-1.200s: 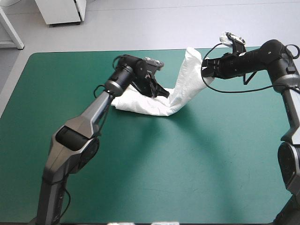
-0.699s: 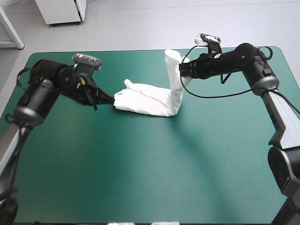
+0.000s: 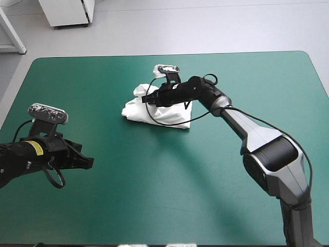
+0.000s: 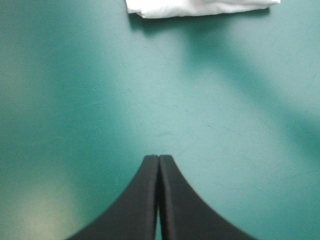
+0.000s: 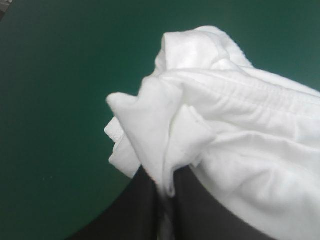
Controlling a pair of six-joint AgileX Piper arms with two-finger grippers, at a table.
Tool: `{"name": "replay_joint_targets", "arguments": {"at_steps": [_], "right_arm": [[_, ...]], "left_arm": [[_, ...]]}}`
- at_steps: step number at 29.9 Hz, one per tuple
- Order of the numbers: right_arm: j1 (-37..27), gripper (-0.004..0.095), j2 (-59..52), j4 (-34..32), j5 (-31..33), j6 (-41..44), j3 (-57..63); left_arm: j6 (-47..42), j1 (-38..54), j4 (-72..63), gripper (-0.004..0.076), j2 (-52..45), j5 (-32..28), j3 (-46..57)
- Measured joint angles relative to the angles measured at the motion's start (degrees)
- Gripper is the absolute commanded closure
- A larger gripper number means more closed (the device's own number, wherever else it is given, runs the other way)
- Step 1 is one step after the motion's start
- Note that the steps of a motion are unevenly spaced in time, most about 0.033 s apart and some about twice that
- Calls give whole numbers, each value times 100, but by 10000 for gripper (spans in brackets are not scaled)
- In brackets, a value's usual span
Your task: Fold the cloth
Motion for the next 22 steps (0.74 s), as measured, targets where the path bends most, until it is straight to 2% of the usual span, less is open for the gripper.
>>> {"name": "replay_joint_targets", "arguments": {"at_steps": [2,4,7,8,10,12,16,22], "right_arm": [[70,912,218,0,8,43,-207],[118,831,427,0,72,139,-444],[117,569,569,-11,317,186,-716],[117,446,575,-21,407,186,-769],[110,330,580,-27,662,209,-918],[110,306,580,-67,983,376,-1135],[77,358,517,-451,1515,872,-1549],[-288,368,178,-1099,2118,1346,-1681]], "left_arm": [[0,0,-238,734,7,0,0],[0,0,-401,734,7,0,0],[0,0,-570,734,7,1,0],[0,0,-597,734,7,1,0],[0,0,-611,734,7,1,0],[0,0,-618,734,7,6,0],[0,0,-624,734,7,6,0],[-4,0,-756,734,7,6,0]]}}
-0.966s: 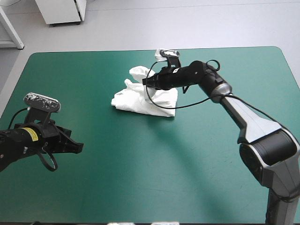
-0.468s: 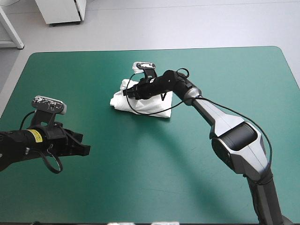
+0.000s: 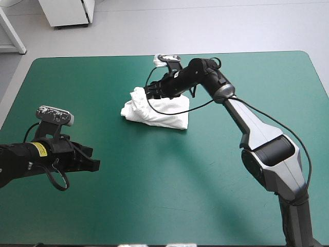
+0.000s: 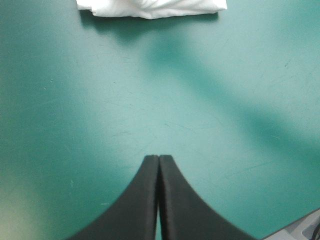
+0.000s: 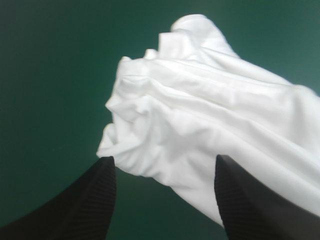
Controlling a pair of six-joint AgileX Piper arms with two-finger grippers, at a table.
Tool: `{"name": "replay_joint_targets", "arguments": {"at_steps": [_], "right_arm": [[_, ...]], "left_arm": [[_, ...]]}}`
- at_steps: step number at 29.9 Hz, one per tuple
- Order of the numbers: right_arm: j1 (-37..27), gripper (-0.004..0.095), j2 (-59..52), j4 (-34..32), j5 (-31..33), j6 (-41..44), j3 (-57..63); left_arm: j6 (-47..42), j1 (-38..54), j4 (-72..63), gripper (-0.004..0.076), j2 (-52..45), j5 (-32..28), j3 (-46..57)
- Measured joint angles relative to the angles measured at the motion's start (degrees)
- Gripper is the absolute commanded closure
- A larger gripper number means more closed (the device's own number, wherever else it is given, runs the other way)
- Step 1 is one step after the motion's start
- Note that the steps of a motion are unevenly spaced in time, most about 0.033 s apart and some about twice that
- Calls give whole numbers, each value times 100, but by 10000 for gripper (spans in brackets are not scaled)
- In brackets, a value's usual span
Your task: Fold the cloth
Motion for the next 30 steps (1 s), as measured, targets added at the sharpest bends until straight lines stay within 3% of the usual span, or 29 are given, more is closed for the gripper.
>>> {"name": "replay_joint_targets", "arguments": {"at_steps": [9,15,30], "right_arm": [[-775,368,-166,-533,1050,154,-4],[-879,368,-74,-801,1266,154,-4],[-879,368,823,-545,1280,272,-4]], "left_arm": [[0,0,-49,734,0,0,0],[0,0,-49,734,0,-20,0],[0,0,-36,734,0,-58,0]]}}
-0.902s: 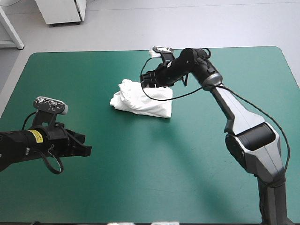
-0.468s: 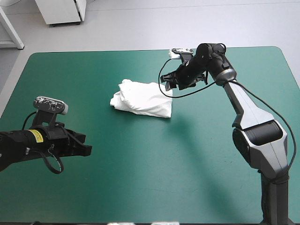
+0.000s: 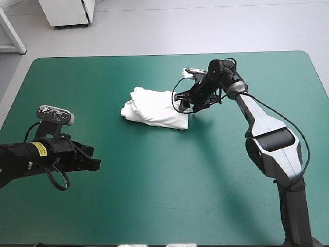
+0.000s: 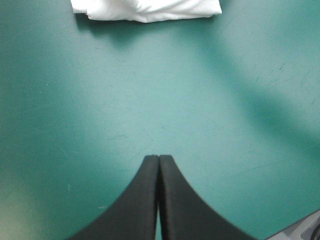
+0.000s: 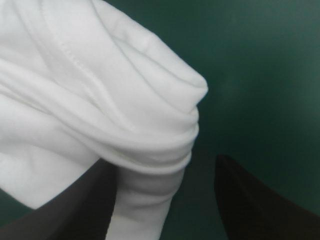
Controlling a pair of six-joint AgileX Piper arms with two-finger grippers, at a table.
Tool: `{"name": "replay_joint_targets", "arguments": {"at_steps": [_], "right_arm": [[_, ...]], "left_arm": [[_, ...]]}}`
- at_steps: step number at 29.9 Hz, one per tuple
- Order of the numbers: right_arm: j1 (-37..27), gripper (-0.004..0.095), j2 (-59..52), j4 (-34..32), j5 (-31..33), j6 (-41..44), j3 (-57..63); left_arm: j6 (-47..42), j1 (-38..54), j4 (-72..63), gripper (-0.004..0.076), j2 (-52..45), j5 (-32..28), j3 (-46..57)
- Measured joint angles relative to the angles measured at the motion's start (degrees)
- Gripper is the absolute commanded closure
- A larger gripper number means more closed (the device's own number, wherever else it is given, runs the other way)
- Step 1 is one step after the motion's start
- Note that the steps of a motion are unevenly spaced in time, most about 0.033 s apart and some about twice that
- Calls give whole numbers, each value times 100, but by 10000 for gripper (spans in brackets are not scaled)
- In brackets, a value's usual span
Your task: Fold the cloth
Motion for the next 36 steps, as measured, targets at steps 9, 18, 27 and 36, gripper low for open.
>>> {"name": "replay_joint_targets", "arguments": {"at_steps": [9,18,27,36], "right_arm": [[-6,729,242,261,-13,85,-60],[18,925,257,168,-39,163,-60],[-17,925,-332,-1163,-441,390,248],[-423,925,-1858,-1176,-1977,404,3239]], "left_arm": [[11,0,215,734,0,-18,0],[21,0,280,734,0,-32,0],[21,0,312,734,0,-32,0],[21,0,266,734,0,15,0]]}}
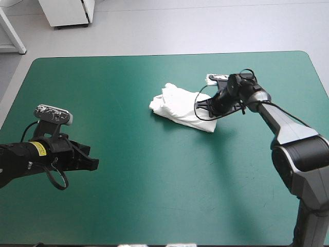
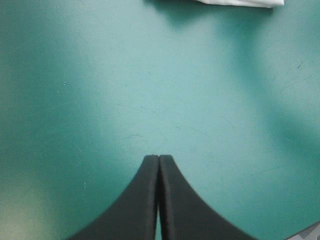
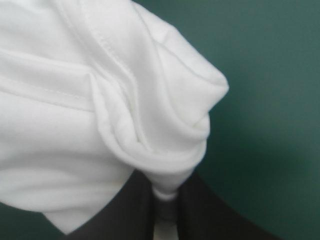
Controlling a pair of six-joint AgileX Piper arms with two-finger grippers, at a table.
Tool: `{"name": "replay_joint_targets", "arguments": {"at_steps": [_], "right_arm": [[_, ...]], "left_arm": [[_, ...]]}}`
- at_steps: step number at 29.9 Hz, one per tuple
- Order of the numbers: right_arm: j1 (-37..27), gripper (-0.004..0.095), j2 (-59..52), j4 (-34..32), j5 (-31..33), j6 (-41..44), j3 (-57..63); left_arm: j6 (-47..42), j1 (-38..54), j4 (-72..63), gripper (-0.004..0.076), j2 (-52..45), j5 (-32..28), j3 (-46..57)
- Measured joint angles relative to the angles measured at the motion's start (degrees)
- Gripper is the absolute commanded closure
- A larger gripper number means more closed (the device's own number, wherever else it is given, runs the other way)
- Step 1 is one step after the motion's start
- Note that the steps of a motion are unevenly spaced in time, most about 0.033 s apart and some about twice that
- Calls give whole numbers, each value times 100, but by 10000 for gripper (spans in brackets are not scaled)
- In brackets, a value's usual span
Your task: Fold the cloth
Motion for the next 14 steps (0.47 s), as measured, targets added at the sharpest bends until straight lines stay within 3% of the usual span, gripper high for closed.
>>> {"name": "replay_joint_targets", "arguments": {"at_steps": [6,14], "right_arm": [[-682,925,-1382,35,-899,0,2258],[-2188,925,-3021,-235,-976,-136,3814]], "left_arm": [[0,0,-18,734,0,0,0],[35,0,-18,734,0,-29,0]]}}
